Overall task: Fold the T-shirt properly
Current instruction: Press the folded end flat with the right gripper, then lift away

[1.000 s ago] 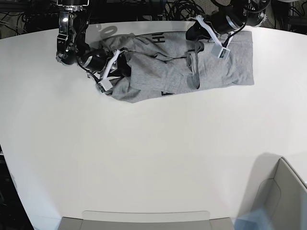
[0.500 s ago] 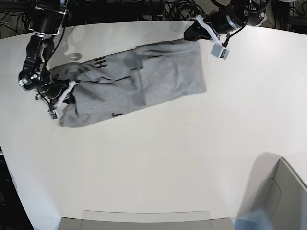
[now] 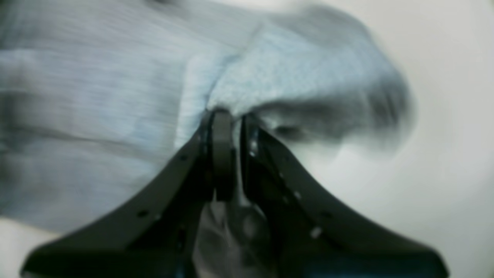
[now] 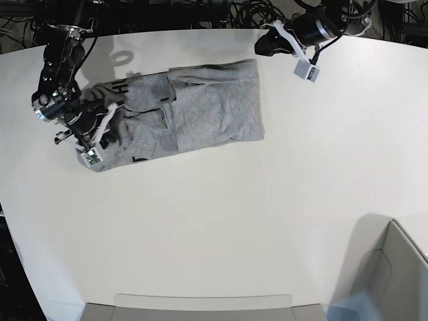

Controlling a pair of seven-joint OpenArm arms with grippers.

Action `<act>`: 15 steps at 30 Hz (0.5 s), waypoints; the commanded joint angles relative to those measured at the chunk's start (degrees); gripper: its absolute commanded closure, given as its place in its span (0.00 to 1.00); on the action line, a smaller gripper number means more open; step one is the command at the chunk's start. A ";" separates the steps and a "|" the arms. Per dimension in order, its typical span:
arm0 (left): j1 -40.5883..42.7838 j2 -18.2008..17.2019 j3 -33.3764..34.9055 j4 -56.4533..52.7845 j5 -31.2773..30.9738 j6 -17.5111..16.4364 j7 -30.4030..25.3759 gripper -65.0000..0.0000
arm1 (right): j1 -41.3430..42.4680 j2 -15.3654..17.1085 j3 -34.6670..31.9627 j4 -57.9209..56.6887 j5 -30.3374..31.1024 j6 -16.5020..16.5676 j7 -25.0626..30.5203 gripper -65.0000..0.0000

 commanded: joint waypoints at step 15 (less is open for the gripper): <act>-0.01 -0.34 -0.31 0.78 -0.64 -0.32 -0.28 1.00 | -3.18 -14.39 -31.30 17.32 -27.72 -0.16 -1.53 1.00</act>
